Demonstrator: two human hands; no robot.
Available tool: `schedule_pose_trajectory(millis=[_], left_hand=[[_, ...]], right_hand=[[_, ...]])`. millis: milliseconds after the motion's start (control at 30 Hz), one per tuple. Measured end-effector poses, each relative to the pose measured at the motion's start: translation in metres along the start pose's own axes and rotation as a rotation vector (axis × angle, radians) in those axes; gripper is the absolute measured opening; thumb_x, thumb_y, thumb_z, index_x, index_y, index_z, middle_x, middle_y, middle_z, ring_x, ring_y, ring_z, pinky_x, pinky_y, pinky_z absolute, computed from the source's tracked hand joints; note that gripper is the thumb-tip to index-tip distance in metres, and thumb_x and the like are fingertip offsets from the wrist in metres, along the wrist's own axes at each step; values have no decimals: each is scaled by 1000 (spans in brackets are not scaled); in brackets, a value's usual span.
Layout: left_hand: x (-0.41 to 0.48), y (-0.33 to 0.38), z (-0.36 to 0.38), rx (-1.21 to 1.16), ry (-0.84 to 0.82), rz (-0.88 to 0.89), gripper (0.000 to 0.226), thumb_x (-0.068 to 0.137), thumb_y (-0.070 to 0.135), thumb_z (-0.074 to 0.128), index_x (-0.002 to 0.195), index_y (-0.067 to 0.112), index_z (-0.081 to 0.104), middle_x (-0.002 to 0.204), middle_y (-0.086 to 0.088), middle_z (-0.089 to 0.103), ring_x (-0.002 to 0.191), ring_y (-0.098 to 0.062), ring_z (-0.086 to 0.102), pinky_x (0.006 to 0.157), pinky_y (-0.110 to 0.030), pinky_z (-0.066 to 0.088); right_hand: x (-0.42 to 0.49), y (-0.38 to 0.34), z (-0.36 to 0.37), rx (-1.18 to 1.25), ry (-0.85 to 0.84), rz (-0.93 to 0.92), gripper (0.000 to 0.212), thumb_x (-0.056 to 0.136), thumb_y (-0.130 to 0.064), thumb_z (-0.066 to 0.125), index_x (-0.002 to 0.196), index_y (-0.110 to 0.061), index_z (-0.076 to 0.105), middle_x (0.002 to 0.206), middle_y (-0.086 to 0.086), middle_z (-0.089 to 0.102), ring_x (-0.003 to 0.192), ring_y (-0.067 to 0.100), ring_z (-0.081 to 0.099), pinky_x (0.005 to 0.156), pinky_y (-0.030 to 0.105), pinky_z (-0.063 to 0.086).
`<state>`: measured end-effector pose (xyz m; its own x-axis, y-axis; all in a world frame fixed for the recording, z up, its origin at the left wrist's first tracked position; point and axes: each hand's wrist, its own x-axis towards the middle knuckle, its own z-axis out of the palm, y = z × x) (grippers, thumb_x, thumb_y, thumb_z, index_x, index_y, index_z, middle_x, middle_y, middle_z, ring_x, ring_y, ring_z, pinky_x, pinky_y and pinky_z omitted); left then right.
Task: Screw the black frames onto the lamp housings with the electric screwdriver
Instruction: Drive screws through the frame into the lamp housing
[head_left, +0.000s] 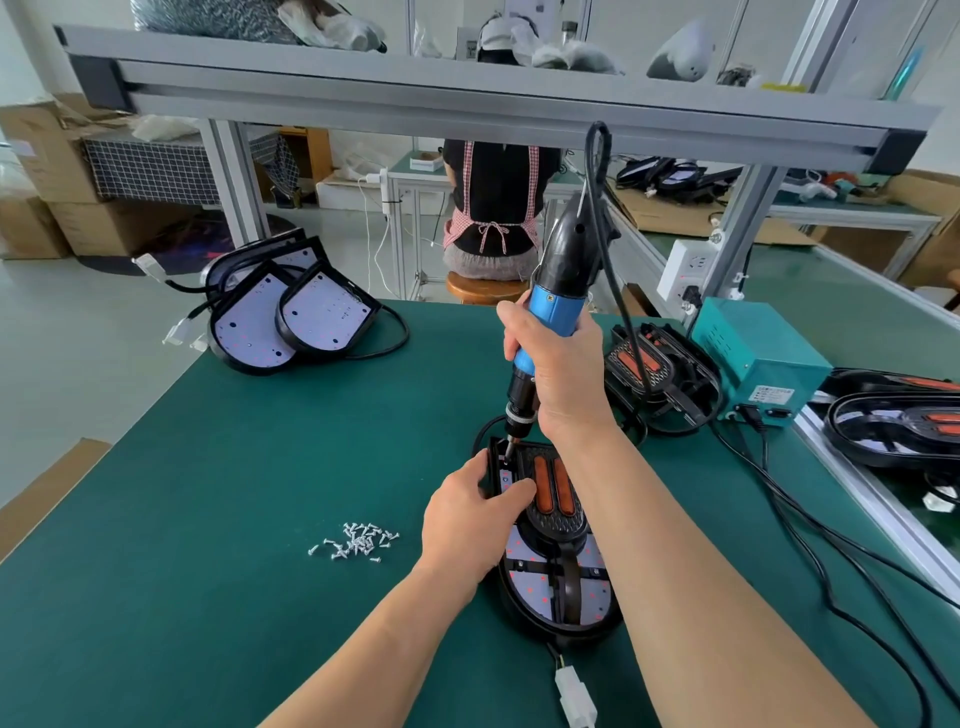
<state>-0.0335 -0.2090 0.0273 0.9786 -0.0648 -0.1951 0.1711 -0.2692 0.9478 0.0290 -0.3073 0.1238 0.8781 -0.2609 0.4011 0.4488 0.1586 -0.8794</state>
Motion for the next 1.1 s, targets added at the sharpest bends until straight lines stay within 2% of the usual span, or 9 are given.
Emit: schedule_pose_trajectory(millis=[233,333,433,500,633,800,867,1000,1100], left_hand=[[-5,4,-2,24,-26,20,57,68,51,61,120,28,65,85,4,76,83,-25,72,83,-45,59],[-5,4,-3,26,-39,23,58,70,50,63,124,29,64,91,9,77,84,-17,73,86,-43,59],[-5,4,-4,48,-41,36,41,71,48,62,110,37,67,85,15,76,83,-14,73,85,-41,59],[-5,4,-4,60,-36,46,32,71,49,61,102,40,67,81,17,75,82,-14,72,83,-39,58],[-6,3,-4,65,-22,68,20,76,46,62,95,44,67,81,17,74,82,-14,70,80,-36,58],[-5,4,-4,65,-18,60,32,73,49,62,104,39,68,84,15,75,83,-15,70,79,-35,58],[-6,5,-4,71,-16,56,43,70,52,61,111,38,67,86,18,74,84,-9,70,81,-33,57],[-7,5,-5,79,-12,68,29,72,50,61,99,42,67,80,18,74,82,-12,70,83,-39,58],[-6,4,-5,74,-12,65,38,74,50,63,111,39,66,84,16,75,83,-11,71,79,-33,57]], right_hand=[[-7,-13,-14,59,-40,28,19,83,-17,73,93,-8,60,66,-1,54,59,12,51,64,20,49],[-8,-31,-19,75,28,-32,16,85,-20,73,91,-12,61,65,-1,55,58,11,52,66,19,50],[-2,-56,-32,127,135,-72,16,87,-24,74,89,-18,59,64,-2,57,56,9,53,61,19,50],[0,-65,-50,165,240,-3,21,84,-28,78,90,-22,58,63,-5,59,54,8,54,57,20,48],[-8,-50,-96,68,436,310,31,85,-37,80,97,-17,60,63,-5,60,49,6,56,54,22,48],[-37,-20,-147,135,605,567,34,81,-38,84,93,-13,63,80,2,61,52,10,62,63,26,57],[-48,-13,-160,111,620,624,37,79,-39,85,94,-12,63,89,4,60,57,12,64,66,27,59],[-63,0,-171,9,618,673,35,81,-35,84,95,-10,64,83,5,64,60,14,64,74,30,57],[-69,11,-172,-180,608,625,36,85,-24,81,106,-3,60,82,8,65,64,19,65,75,33,50]])
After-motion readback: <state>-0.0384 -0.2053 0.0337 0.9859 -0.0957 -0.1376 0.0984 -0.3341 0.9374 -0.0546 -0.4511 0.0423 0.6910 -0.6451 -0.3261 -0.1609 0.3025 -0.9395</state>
